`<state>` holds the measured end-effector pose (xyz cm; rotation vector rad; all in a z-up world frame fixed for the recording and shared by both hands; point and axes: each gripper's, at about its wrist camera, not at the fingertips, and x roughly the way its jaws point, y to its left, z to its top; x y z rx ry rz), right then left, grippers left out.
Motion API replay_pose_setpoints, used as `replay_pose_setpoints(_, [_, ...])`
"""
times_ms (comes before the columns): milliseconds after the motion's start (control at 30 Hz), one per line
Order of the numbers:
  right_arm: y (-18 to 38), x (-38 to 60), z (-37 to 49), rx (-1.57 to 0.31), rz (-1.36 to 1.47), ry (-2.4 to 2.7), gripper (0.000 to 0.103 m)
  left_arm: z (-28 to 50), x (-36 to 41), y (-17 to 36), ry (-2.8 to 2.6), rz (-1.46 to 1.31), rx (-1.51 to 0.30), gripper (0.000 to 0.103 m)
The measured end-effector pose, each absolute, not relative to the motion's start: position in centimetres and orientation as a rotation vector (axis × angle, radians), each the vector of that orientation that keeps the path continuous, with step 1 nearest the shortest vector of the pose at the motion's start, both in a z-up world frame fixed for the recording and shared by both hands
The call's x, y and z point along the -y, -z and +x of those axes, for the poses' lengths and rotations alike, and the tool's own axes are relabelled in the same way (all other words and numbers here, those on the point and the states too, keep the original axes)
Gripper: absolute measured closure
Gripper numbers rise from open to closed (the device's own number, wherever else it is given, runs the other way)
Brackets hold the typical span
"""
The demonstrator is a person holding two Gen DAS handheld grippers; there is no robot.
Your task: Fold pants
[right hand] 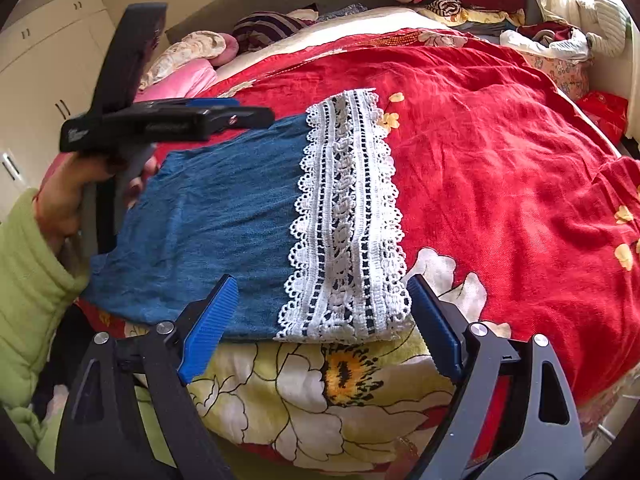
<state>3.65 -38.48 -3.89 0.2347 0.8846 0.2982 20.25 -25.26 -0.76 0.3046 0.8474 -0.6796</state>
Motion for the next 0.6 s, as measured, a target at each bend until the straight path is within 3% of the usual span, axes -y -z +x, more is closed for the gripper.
replay_pose_setpoints(167, [4.8, 38.5, 4.3, -0.904, 0.238, -0.286, 0.023, 21.4, 27.2, 1.5, 0.737, 0.299, -0.879, 0.037])
replay_pose_setpoints(233, [4.9, 38.5, 4.4, -0.902, 0.242, -0.284, 0.023, 21.9, 27.7, 1.9, 0.753, 0.283, -0.895, 0.051])
replay_pose_setpoints(333, [5.0, 38.5, 4.5, -0.897, 0.255, -0.285, 0.023, 22.7, 28.1, 2.8, 0.764, 0.247, -0.925, 0.059])
replay_pose_setpoints(400, [5.0, 38.6, 4.5, -0.891, 0.265, -0.298, 0.039, 22.9, 28.3, 3.4, 0.786, 0.238, -0.933, 0.059])
replay_pose_setpoints(467, [5.2, 38.8, 4.8, -0.887, 0.28, -0.299, 0.047, 23.1, 28.5, 3.9, 0.792, 0.235, -0.944, 0.059])
replay_pose_setpoints(600, [5.2, 39.0, 5.2, -0.882, 0.304, -0.315, 0.052, 23.3, 28.7, 4.5, 0.8, 0.205, -0.961, 0.059])
